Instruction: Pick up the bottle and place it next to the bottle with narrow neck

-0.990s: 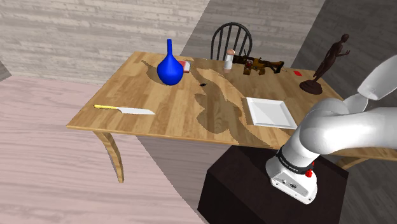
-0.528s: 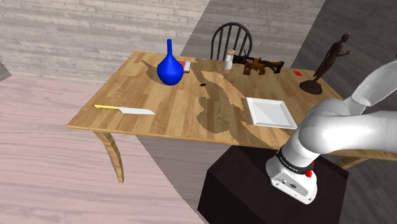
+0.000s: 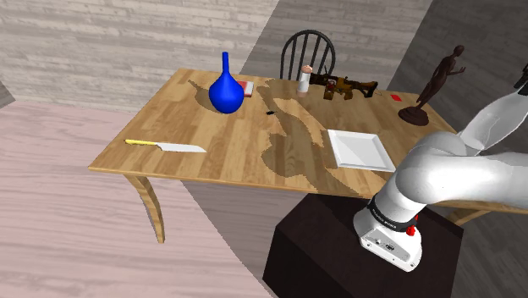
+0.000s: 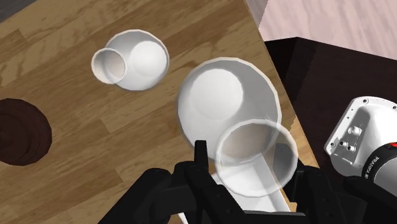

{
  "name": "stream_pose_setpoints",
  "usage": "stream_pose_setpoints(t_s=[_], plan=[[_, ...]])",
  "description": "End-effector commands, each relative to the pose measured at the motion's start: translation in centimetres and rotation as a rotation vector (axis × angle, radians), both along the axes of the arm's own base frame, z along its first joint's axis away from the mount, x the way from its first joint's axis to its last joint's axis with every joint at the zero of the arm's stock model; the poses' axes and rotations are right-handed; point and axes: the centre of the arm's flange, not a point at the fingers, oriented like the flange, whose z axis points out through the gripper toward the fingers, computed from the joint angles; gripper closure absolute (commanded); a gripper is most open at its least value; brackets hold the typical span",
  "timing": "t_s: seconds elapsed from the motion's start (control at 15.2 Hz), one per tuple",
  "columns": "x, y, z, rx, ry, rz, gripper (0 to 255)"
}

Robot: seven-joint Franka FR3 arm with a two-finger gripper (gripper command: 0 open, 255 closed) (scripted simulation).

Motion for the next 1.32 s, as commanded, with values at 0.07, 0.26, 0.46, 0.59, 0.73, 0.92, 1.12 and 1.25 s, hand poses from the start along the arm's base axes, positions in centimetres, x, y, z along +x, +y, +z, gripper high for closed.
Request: stream_pose_setpoints(t_s=[0.07,0.26,0.46,0.59,0.73,0.92,1.12,1.25], plan=[[-0.1,0.0,-1.6,0.000,0.000,0.000,255],[-0.1,0.0,-3.2,0.000,0.000,0.000,255],[-0.1,0.0,-4.8,0.000,0.000,0.000,255],[-0.1,0.0,-5.8,0.000,0.000,0.000,255],[-0.1,0.0,-6.9,0.000,0.000,0.000,255],[-0.1,0.0,-8.5,0.000,0.000,0.000,255],[-0.1,0.0,-10.0,0.000,0.000,0.000,255],[-0.1,0.0,-11.1,0.000,0.000,0.000,255]])
